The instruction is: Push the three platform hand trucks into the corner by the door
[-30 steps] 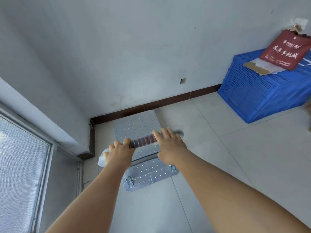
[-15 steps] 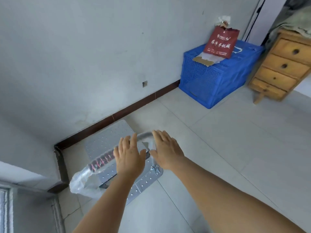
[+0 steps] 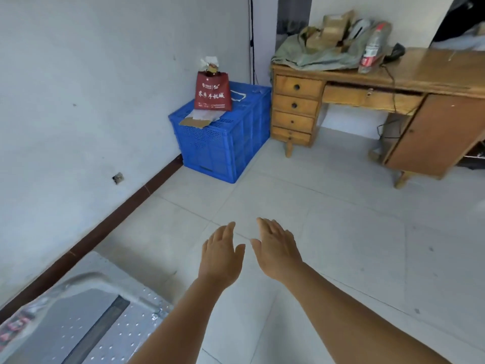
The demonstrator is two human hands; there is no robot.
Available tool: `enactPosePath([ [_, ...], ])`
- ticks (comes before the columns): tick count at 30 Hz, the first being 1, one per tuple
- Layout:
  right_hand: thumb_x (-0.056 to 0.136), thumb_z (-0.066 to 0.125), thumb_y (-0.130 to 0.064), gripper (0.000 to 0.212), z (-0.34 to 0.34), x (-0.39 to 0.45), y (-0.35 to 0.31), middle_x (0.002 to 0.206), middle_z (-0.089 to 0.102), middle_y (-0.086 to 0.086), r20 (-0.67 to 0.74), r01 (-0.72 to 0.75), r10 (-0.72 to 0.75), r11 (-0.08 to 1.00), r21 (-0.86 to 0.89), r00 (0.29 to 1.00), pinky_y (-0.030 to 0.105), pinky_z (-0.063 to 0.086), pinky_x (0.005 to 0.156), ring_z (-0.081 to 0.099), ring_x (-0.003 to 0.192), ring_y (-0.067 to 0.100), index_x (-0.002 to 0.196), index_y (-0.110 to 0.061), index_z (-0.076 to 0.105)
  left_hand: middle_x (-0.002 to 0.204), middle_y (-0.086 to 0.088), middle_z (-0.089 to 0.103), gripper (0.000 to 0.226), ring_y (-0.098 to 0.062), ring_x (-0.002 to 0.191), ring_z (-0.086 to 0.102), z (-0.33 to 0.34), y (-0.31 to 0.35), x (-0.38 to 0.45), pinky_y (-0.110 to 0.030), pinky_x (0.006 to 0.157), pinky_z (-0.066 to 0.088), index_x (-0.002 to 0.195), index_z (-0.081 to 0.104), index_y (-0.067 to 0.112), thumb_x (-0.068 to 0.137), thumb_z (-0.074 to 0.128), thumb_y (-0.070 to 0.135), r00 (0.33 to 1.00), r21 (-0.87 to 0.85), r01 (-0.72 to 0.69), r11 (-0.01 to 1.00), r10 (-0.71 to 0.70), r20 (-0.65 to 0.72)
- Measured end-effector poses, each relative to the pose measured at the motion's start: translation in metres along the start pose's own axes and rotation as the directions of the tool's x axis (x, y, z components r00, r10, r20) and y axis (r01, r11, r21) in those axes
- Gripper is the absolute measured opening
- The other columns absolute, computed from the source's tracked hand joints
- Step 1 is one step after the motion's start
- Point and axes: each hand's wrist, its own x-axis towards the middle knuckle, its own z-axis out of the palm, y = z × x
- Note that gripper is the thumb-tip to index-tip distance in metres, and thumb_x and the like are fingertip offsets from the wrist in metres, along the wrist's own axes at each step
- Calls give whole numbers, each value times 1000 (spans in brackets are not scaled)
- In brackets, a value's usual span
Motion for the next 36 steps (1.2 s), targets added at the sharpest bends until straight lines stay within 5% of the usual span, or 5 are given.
enactPosePath([
  [10, 103, 26, -35, 54, -101, -48, 230, 157, 22, 2, -140, -345, 363, 929, 135, 921, 38, 18, 117, 17, 145, 20, 150, -13, 13, 153, 3, 32, 55, -14, 140, 31, 101, 226, 48, -31, 117, 26, 149, 22, 22, 98, 43, 31, 912, -58, -375, 925, 379, 155],
  [21, 101, 28, -40, 56, -170, -86, 400, 157, 25, 3, -256, -631, 776, 622, 463, 577, 38, 17, 117, 20, 145, 19, 150, -14, 18, 154, 1, 29, 60, -15, 142, 26, 201, 423, 95, -31, 117, 25, 150, 18, 20, 97, 44, 32, 655, -228, -652, 723, 689, 312],
  [30, 101, 26, -43, 60, -246, -72, 491, 158, 21, 3, -327, -752, 882, 464, 469, 340, 38, 15, 120, 17, 146, 20, 152, -15, 14, 154, -1, 29, 60, -17, 141, 28, 240, 558, 177, -30, 115, 25, 150, 18, 19, 97, 43, 32, 435, -272, -789, 552, 813, 388],
  [36, 101, 26, -44, 60, -291, -68, 549, 159, 19, 3, -338, -810, 907, 388, 439, 251, 40, 13, 120, 14, 147, 20, 152, -16, 13, 154, -3, 28, 60, -19, 141, 27, 259, 639, 210, -33, 116, 26, 151, 15, 18, 98, 40, 32, 321, -265, -854, 448, 854, 410],
])
